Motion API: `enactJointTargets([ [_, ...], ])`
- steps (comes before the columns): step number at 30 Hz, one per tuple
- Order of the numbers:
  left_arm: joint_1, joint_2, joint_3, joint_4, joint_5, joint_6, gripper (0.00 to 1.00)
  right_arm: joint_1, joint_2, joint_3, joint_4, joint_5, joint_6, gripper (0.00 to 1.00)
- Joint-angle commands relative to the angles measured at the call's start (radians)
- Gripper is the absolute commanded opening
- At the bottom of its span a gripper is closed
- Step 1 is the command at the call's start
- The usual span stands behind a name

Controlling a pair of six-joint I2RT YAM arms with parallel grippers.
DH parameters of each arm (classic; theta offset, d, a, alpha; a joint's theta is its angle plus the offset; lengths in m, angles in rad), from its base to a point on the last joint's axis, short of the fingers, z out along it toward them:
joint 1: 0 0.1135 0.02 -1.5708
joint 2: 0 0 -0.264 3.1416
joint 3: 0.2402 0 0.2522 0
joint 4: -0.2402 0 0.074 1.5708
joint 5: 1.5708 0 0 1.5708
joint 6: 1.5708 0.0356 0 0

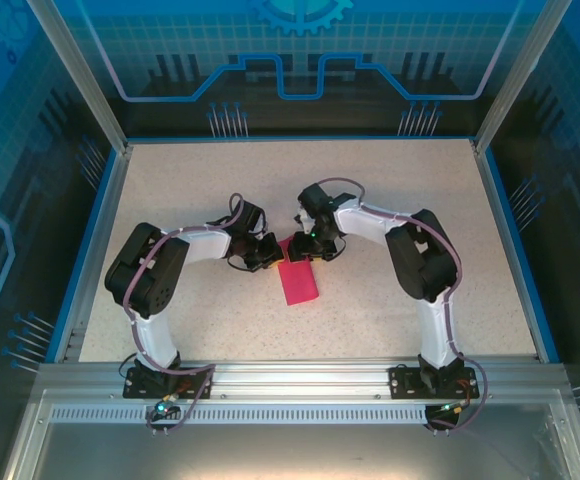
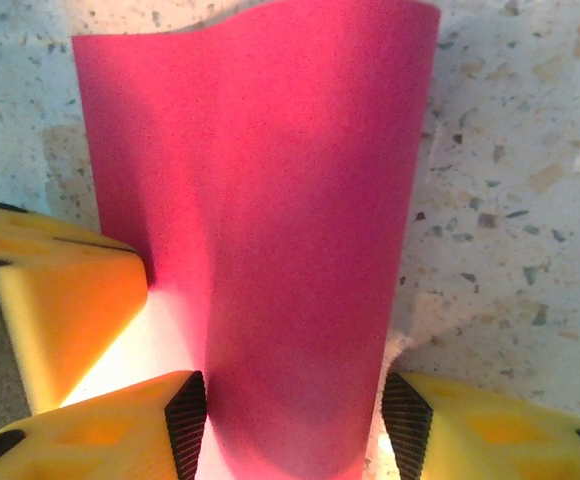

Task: Fold a paper plane with a square sheet of paper (pick it up from the middle)
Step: Fold the square sheet of paper in half at the center of the table.

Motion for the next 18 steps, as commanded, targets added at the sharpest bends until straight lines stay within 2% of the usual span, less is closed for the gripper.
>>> enactJointTargets([
  [1,-0.007,0.031,0.007,-0.065,-0.03,0.026,0.04,-0.015,-0.091,-0.04,0.025,0.038,0.026,0.57],
  [4,-0.008,0.034,0.009,-0.066,-0.03,0.027,0.03,-0.029,-0.174,-0.069,0.052,0.018,0.007,0.59],
  [7,-0.008,0.039,0.01,-0.068,-0.03,0.03,0.03,-0.028,-0.201,-0.085,0.076,-0.102,-0.039,0.57],
  [9,-0.008,0.04,0.01,-0.067,-0.032,0.031,0.03,-0.025,-0.182,-0.082,0.081,-0.172,-0.052,0.51],
  [14,-0.008,0.042,0.015,-0.076,-0.038,0.032,0.02,-0.024,-0.113,-0.089,0.105,-0.233,-0.047,0.31],
  [18,-0.009,0.042,0.019,-0.093,-0.049,0.04,0.02,-0.038,-0.069,-0.104,0.121,-0.254,-0.044,0.26],
])
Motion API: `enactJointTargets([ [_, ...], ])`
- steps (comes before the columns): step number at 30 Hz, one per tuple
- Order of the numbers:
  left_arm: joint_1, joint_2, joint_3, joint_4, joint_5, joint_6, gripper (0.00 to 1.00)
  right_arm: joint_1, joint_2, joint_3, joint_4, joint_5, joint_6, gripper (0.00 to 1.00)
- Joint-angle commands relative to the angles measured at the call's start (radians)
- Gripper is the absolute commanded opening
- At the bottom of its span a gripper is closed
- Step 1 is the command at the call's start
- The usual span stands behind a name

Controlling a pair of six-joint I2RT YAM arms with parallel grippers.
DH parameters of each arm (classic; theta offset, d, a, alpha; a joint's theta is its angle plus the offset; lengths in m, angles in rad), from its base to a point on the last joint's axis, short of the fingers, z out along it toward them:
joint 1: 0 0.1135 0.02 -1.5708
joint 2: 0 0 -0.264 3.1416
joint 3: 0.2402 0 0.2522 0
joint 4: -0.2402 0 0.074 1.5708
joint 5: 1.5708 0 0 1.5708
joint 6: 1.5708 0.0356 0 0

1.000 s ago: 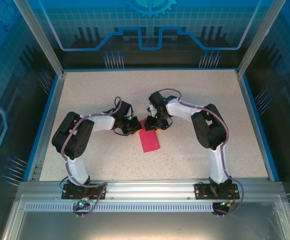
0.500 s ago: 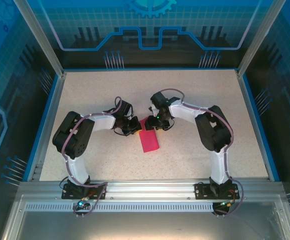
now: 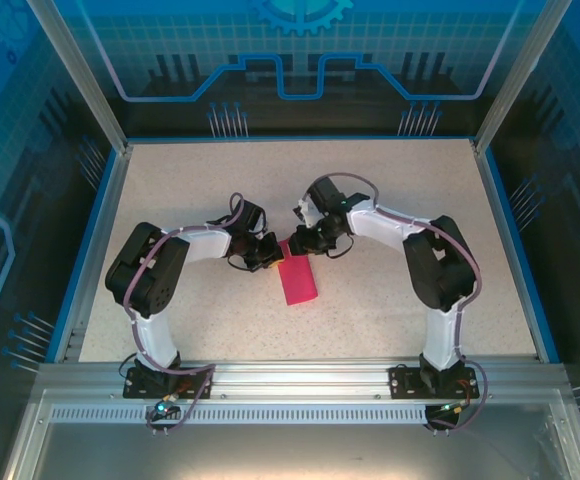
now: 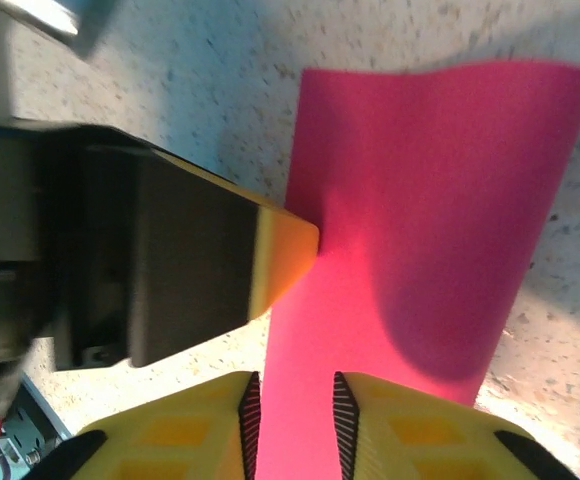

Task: Fold a paper plane with a square sheet of paper (pick it up from the middle)
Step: Fold the square sheet of paper in half at the center of the table.

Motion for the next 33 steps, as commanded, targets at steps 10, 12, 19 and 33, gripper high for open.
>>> enactJointTargets([
  [10,-0.009,0.045,0.011,-0.106,-0.076,0.044,0.01,-0.061,0.099,-0.082,0.041,-0.057,-0.012,0.23],
  [12,-0.008,0.049,0.014,-0.112,-0.081,0.047,0.01,-0.069,0.11,-0.09,0.045,-0.051,-0.013,0.23],
  [19,-0.009,0.053,0.014,-0.116,-0.083,0.05,0.0,-0.071,0.043,-0.119,0.076,-0.106,-0.02,0.2],
  [33,-0.011,0.049,0.015,-0.116,-0.09,0.048,0.0,-0.063,0.005,-0.282,0.149,-0.156,0.023,0.15],
])
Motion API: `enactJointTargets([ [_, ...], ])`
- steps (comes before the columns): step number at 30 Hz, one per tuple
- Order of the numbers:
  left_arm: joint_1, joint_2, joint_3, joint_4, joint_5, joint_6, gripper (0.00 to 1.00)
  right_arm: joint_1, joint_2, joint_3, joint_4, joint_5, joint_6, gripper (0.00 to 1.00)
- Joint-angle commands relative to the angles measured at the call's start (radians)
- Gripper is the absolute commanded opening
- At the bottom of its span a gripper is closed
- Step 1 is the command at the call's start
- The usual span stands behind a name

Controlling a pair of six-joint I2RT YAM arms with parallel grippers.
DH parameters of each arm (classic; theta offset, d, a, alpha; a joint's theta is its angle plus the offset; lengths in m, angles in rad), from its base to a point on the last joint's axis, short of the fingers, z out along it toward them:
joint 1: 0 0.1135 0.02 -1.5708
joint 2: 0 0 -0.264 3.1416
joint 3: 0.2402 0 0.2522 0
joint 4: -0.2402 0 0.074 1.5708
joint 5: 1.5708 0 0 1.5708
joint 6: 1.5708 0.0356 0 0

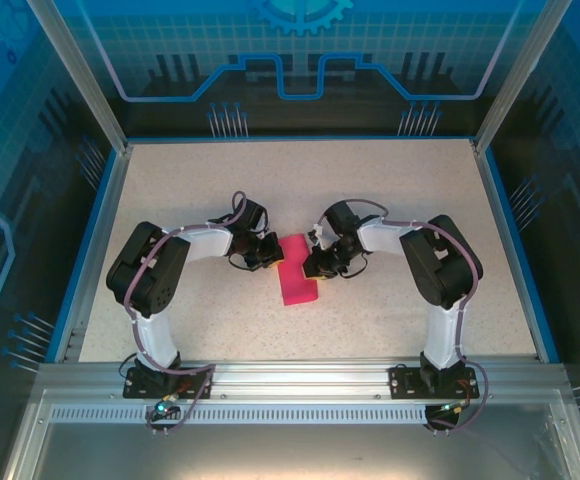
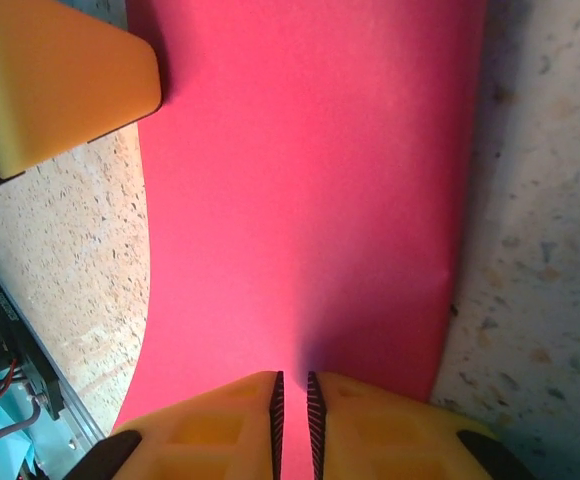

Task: Fold a paper plane with a square sheet of paper (pick it up from the middle)
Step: Fold the square sheet of paper in half at the center of the table.

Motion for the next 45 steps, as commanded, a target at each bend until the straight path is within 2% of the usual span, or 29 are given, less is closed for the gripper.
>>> enactJointTargets([
  [1,-0.005,0.044,-0.007,-0.08,-0.07,0.012,0.0,0.001,0.01,-0.023,-0.015,0.011,0.016,0.15],
  [7,-0.005,0.042,-0.006,-0.08,-0.072,0.011,0.0,0.021,-0.075,-0.064,0.017,-0.026,0.035,0.14],
  [17,-0.005,0.044,-0.006,-0.076,-0.072,0.011,0.0,0.036,-0.067,-0.194,0.065,0.047,0.097,0.03],
  [24,-0.005,0.039,-0.006,-0.072,-0.072,0.011,0.0,0.068,-0.194,-0.249,0.101,0.014,0.127,0.03],
  [32,-0.008,0.03,-0.018,-0.052,-0.064,0.012,0.0,0.074,-0.175,-0.338,0.143,0.085,0.172,0.02],
  [39,-0.011,0.01,-0.04,-0.047,-0.06,0.031,0.0,0.06,-0.314,-0.251,0.167,0.118,0.197,0.05],
  [42,-0.012,0.01,-0.042,-0.051,-0.054,0.041,0.0,0.046,-0.285,-0.158,0.17,0.154,0.186,0.05],
  [45,-0.012,0.012,-0.041,-0.052,-0.053,0.048,0.0,0.034,-0.193,-0.07,0.17,0.159,0.175,0.05],
])
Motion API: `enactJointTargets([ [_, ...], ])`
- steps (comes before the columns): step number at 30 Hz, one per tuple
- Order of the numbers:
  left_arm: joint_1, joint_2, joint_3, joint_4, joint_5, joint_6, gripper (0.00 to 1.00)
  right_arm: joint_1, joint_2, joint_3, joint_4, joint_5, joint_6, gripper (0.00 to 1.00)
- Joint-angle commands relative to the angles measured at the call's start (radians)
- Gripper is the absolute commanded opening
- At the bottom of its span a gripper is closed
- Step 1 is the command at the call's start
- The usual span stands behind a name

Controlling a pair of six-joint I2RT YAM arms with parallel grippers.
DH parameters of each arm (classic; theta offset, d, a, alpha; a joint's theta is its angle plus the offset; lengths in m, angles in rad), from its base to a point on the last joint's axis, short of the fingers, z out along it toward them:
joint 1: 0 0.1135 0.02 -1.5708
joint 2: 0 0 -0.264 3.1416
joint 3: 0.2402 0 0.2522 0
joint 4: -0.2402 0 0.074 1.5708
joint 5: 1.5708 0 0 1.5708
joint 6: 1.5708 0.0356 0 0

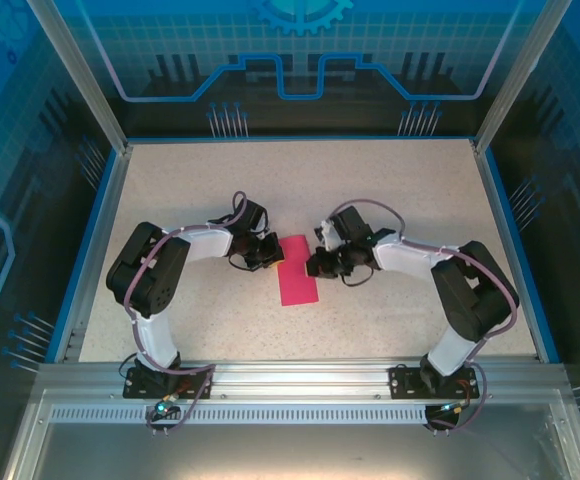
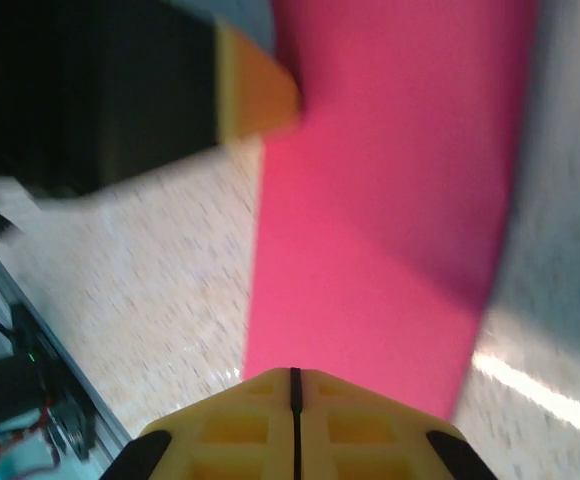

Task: Fold a paper plane with a square sheet of paper (pick it up from the middle)
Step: Fold the square sheet of paper in half at the center of the table.

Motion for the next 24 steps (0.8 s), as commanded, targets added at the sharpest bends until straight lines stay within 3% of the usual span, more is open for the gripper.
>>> enactJointTargets([
  [1,-0.008,0.016,-0.031,-0.064,-0.053,0.038,0.0,-0.021,0.094,0.097,0.008,0.029,-0.01,0.05],
  [10,-0.008,0.021,-0.01,-0.09,-0.056,0.053,0.0,-0.045,0.299,0.219,0.031,0.005,0.009,0.04],
  [16,-0.009,0.03,-0.016,-0.095,-0.056,0.065,0.0,-0.077,0.315,0.154,0.119,0.084,0.086,0.03],
  [24,-0.009,0.033,-0.019,-0.105,-0.057,0.078,0.0,-0.078,0.288,0.171,0.185,0.016,0.12,0.03],
])
